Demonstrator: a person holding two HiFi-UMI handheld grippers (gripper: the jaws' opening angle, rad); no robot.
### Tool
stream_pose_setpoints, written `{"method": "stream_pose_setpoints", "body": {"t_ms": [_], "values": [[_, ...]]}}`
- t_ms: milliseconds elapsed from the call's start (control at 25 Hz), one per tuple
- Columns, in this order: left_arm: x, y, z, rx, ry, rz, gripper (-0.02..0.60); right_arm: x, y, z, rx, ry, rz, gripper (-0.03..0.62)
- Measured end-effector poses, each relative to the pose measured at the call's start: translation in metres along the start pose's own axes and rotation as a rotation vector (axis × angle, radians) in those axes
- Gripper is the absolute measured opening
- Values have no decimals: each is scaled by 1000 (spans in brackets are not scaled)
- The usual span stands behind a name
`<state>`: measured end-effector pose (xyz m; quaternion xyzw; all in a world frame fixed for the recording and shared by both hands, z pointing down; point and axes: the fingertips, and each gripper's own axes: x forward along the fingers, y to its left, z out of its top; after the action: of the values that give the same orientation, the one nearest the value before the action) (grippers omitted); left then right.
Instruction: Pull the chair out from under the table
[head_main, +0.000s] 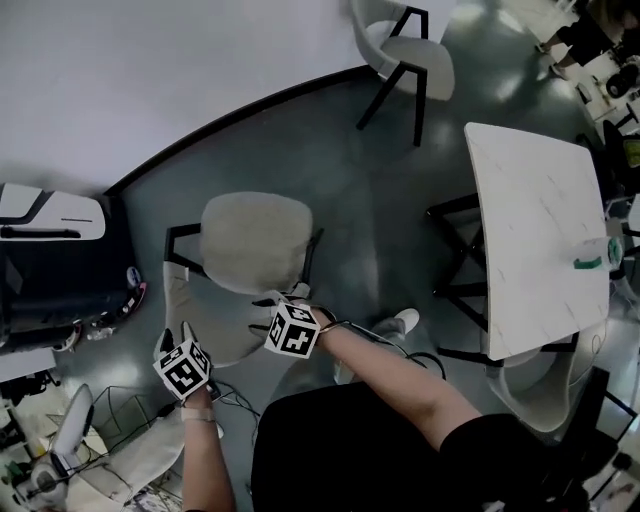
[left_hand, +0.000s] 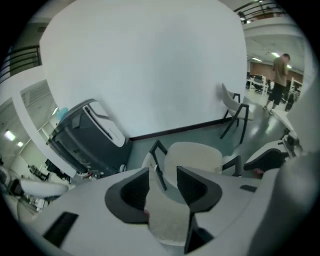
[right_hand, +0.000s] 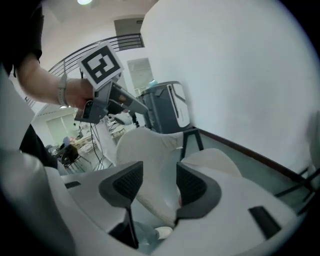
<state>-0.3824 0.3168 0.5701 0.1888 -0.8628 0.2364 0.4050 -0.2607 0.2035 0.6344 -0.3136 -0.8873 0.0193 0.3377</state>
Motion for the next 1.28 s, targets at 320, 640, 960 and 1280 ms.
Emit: {"method": "stream_pose_setpoints", "body": {"t_ms": [320,640,960,1280], "values": [[-23,-123,100,269,-256,-279,24,-142,-89,16,277,-258,-491,58],[-124,-293,134,339,-444,-912,5,-312,-81,3,432,-499,-836,23],[-290,-395,117,425,-597,-1469,5,-433,-11,-33,521,-631,-1037,20],[-401,-430,105,484,-654,-1730,5,-526,55,-43,502,-751,-1203,20]]}}
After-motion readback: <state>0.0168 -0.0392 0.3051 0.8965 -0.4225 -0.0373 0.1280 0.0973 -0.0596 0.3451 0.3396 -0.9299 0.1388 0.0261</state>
